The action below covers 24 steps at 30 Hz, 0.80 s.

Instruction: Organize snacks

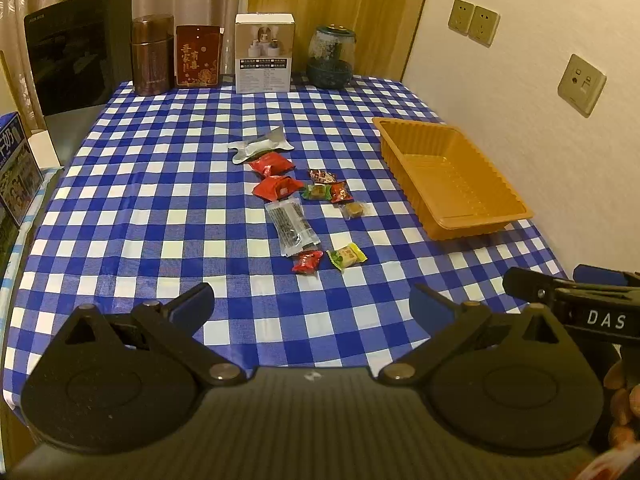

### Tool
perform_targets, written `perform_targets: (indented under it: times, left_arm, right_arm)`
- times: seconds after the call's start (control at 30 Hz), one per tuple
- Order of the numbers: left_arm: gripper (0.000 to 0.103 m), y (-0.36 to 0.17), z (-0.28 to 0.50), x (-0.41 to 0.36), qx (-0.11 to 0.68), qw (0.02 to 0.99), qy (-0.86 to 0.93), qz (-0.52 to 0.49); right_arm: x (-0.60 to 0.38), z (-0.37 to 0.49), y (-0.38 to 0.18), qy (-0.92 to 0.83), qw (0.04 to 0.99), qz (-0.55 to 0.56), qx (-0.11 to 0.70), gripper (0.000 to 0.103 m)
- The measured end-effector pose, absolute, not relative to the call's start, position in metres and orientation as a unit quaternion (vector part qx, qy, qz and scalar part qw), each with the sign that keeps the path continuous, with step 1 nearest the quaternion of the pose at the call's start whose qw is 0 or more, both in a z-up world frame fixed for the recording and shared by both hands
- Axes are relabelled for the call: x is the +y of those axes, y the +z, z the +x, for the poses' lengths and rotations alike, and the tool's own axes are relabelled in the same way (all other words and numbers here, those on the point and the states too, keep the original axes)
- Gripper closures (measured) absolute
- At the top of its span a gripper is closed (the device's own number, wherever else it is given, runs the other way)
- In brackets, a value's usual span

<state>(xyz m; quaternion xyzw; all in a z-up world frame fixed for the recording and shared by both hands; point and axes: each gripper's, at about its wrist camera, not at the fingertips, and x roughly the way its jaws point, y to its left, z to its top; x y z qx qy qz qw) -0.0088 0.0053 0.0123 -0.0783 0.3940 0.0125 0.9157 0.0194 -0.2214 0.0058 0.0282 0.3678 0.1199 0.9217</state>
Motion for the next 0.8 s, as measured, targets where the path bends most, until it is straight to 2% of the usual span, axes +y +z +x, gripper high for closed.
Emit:
perform_targets:
  times: [0.8]
  left_arm:
    - [0.000, 0.0122, -0.0093, 0.0042, 0.394, 0.915, 0.012, -0.079]
  right_arm:
    - [-0.2201, 0.0184, 0.0064, 0.120, 0.922, 0.028, 0.367, 0.000]
